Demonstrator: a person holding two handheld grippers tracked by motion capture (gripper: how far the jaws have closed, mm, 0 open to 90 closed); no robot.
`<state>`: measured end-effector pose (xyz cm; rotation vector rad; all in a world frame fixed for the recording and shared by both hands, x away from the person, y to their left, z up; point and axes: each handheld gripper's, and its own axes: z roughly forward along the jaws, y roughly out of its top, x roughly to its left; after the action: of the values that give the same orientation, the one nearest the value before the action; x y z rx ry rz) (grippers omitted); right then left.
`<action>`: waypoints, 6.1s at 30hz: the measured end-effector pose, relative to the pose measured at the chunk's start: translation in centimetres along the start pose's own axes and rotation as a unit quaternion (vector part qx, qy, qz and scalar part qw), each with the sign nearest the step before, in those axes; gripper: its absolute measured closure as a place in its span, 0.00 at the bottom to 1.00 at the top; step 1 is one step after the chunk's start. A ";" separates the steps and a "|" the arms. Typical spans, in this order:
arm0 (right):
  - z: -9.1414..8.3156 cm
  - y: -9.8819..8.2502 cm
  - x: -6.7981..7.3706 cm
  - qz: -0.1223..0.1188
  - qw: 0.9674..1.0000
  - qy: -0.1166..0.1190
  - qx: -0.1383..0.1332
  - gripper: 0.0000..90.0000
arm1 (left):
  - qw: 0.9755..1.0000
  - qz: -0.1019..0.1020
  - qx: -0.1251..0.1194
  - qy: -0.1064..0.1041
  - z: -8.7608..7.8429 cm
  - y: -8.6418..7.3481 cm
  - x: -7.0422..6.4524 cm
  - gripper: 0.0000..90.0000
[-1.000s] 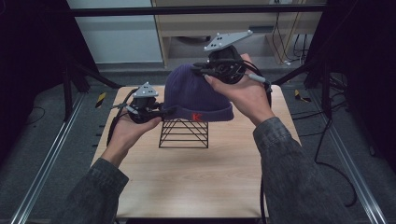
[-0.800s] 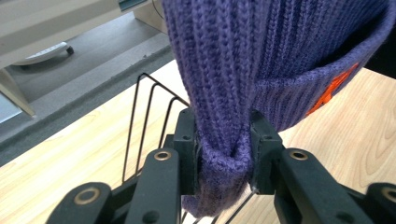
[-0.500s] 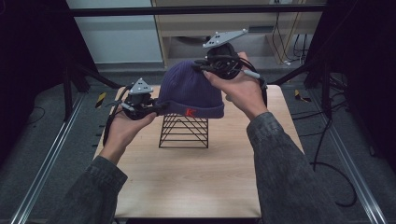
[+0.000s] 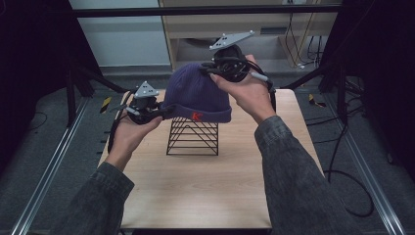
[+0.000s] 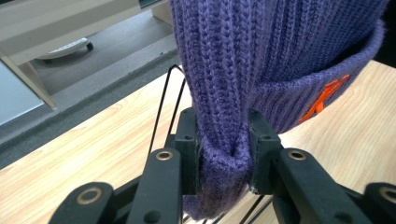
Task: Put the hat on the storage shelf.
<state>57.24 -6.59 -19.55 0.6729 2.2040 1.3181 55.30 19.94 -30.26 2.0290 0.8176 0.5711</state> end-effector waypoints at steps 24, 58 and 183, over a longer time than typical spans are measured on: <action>1.9 -1.3 0.5 0.003 1.000 0.015 0.023 0.90 | 1.000 -0.006 0.014 0.000 0.6 -1.8 0.5 0.78; 4.9 -4.7 2.0 0.009 0.997 0.043 0.066 0.90 | 0.999 -0.022 0.046 -0.014 3.0 -6.6 1.1 0.75; 2.3 -10.6 2.4 0.081 0.992 -0.003 0.100 0.36 | 0.970 -0.141 0.165 0.107 4.0 -21.1 3.2 0.03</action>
<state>55.06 -7.98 -30.38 0.9475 2.3389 1.1763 52.95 28.99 -49.84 2.1152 1.3835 0.5221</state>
